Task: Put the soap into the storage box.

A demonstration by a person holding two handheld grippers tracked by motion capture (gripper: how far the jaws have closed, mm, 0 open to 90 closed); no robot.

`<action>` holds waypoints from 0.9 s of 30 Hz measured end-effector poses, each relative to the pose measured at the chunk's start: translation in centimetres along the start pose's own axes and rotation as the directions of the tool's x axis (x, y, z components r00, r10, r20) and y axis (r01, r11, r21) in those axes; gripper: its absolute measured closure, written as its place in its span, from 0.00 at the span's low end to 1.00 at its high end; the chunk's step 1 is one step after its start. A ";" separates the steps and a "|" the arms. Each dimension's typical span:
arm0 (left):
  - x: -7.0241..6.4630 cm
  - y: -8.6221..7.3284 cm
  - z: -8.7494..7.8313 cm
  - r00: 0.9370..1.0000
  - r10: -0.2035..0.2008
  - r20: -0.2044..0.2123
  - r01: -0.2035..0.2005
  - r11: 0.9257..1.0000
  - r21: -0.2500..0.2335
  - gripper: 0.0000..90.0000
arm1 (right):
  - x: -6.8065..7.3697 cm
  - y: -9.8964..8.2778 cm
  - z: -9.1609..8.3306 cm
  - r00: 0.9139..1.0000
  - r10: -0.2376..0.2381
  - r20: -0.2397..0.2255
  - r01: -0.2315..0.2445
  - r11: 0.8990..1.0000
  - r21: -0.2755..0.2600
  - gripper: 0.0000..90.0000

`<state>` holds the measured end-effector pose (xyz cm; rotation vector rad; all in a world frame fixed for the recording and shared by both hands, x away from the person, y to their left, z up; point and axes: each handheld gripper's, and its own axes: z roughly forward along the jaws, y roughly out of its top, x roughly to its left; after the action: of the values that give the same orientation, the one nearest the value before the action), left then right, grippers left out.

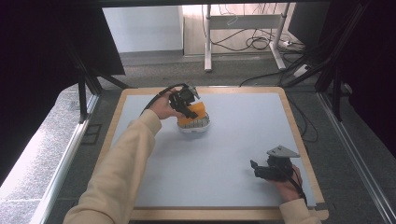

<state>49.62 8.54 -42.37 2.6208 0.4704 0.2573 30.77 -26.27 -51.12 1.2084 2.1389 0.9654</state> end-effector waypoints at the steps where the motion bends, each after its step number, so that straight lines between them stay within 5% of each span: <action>1: 0.1 0.1 0.0 1.000 0.005 0.001 -0.005 1.000 0.004 0.69 | 0.0 0.0 0.0 1.000 0.000 0.002 0.000 1.000 0.000 0.18; 27: 0.7 -0.2 3.2 0.996 0.053 0.069 -0.056 0.998 0.029 0.69 | -0.2 -0.2 0.0 1.000 -0.002 0.013 0.002 1.000 0.008 0.18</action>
<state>51.06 7.63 -45.16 2.6659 0.3832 0.1790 30.75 -26.48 -51.23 1.2125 2.1350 0.9463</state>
